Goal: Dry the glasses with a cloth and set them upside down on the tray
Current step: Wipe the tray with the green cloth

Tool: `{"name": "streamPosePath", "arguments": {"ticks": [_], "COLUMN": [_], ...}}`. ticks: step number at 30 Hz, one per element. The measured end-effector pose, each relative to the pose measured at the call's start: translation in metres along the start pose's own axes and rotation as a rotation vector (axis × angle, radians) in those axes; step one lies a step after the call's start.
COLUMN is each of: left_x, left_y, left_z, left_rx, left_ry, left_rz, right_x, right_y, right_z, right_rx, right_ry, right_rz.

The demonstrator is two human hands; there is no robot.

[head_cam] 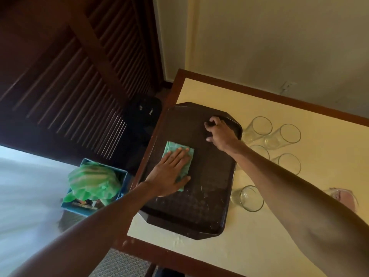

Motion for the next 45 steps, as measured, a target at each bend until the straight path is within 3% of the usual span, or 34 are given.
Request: {"name": "streamPosePath", "arguments": {"ticks": [9,17,21,28,39,45], "left_x": [0.036,-0.014,0.007,0.059,-0.002,0.023], "left_y": [-0.037,0.012,-0.005,-0.054,-0.023,-0.04], "left_z": [0.072,-0.003,0.03,0.099,-0.035,0.029], "left_rx": [0.216,0.125,0.094,0.227,0.207,0.258], "left_ry": [0.165,0.054,0.102,0.175,0.19,0.171], "left_rz": [-0.013,-0.029,-0.008,-0.009,-0.064,-0.059], "right_x": [-0.006,-0.018,-0.022,-0.025,-0.019,-0.02], "right_y": [0.002,0.005,0.004,0.005,0.0,0.001], "right_z": [0.009,0.005,0.006,0.008,0.0,0.0], "right_rx": [-0.013,0.049,0.064,0.064,0.05,0.05], "right_ry": [-0.058,-0.061,-0.086,-0.1,-0.099,-0.113], "right_rz": [-0.122,-0.096,-0.11,-0.116,-0.078,-0.102]}}
Point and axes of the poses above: each hand's wrist, its own z-axis towards the middle knuckle, its own x-axis out of the back of the hand, y = z × x, the point moved 10 cm from there along z, towards the middle knuckle, and after that the axes turned 1 degree about z, right-handed, at the moved point
